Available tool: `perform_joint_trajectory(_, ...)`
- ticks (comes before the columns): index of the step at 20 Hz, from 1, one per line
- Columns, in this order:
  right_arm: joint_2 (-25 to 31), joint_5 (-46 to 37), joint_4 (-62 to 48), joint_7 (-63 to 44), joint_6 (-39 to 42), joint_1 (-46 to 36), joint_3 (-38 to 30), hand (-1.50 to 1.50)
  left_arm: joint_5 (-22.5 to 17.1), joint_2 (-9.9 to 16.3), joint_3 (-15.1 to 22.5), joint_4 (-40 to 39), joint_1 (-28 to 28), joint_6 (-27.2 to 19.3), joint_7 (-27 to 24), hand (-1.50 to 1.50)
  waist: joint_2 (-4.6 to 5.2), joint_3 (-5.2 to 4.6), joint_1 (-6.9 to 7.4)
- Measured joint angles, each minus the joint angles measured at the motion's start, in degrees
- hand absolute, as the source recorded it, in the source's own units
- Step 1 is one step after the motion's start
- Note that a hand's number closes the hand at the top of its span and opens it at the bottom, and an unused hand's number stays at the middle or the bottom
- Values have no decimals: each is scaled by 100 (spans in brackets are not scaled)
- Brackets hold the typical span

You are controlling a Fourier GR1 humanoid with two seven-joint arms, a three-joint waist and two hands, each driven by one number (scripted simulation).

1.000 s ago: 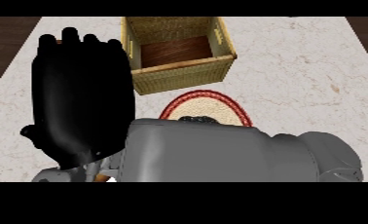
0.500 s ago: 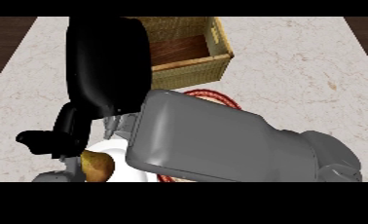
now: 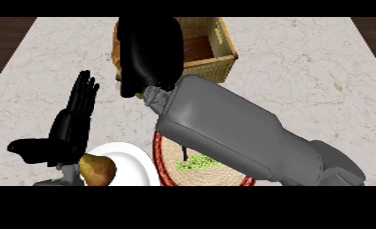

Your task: Pick the croissant from the placemat and place it in the basket

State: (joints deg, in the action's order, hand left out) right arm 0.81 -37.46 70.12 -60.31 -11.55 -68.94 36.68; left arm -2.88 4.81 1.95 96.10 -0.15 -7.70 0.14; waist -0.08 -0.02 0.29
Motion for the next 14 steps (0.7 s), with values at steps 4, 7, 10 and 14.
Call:
perform_joint_trajectory(4, 3, -91, -289, 300, 43, 228, -158, 150, -19, 22, -18, 37, -34, 44, 93, 0, 6, 0, 12)
perform_joint_trajectory(7, -35, -165, -396, 425, -124, 451, -162, 150, 34, -31, 25, -8, -1, 39, 10, 0, 9, 0, 22)
perform_joint_trajectory(10, -56, -251, -350, 475, -166, 628, -216, 150, 1, -29, -16, -10, 43, 85, -24, 0, 7, 0, 21)
perform_joint_trajectory(14, -36, -319, -427, 822, -245, 933, -439, 150, -30, -14, -71, 34, 31, 109, 33, 0, 8, 1, 9)
